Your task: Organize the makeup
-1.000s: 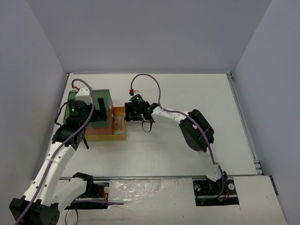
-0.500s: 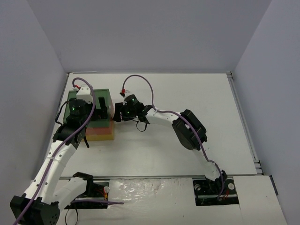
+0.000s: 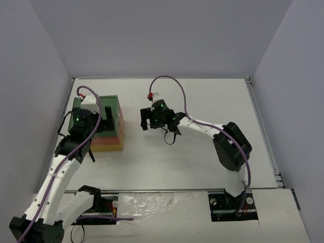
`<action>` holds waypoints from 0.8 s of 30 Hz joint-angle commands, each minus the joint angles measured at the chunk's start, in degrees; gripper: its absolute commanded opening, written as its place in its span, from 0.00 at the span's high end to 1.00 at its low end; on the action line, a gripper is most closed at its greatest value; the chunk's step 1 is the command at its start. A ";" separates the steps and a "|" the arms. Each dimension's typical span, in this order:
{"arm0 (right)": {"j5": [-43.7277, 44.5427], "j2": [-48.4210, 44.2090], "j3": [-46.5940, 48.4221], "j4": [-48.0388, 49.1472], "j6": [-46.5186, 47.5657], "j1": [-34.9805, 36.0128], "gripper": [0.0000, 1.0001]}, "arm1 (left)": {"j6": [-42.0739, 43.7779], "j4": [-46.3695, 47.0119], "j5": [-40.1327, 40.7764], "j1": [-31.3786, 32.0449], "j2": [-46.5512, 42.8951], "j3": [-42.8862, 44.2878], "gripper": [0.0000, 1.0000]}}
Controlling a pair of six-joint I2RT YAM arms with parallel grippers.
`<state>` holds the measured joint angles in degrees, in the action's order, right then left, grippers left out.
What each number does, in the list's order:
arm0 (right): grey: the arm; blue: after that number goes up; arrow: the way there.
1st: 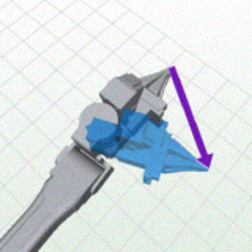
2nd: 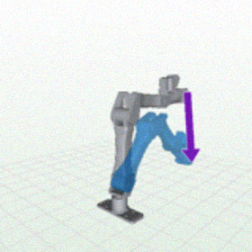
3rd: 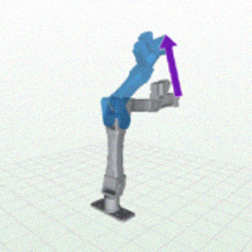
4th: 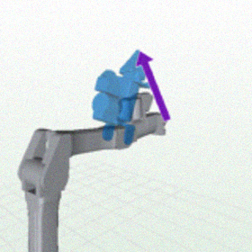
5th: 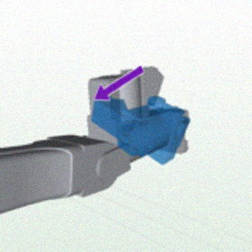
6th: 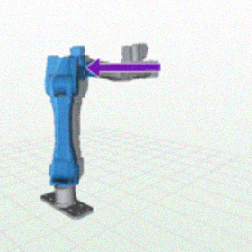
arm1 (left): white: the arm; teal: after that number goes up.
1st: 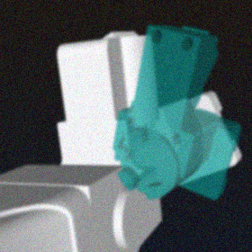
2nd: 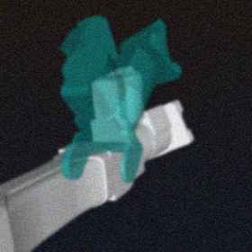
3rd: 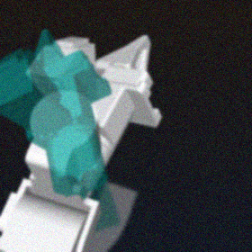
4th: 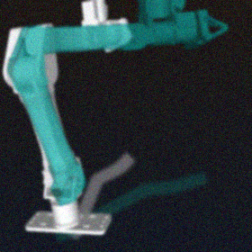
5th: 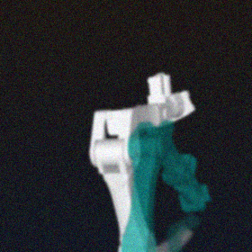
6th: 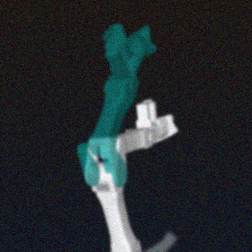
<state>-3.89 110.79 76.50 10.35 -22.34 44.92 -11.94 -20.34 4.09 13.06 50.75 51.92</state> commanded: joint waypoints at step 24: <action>47.48 -81.18 -16.75 -22.91 20.32 -8.09 0.00 | 6.26 -35.83 16.35 0.92 -20.17 29.59 0.03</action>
<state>38.59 32.94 60.84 -11.88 -4.75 36.75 -6.14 -49.73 16.61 13.14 32.27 77.80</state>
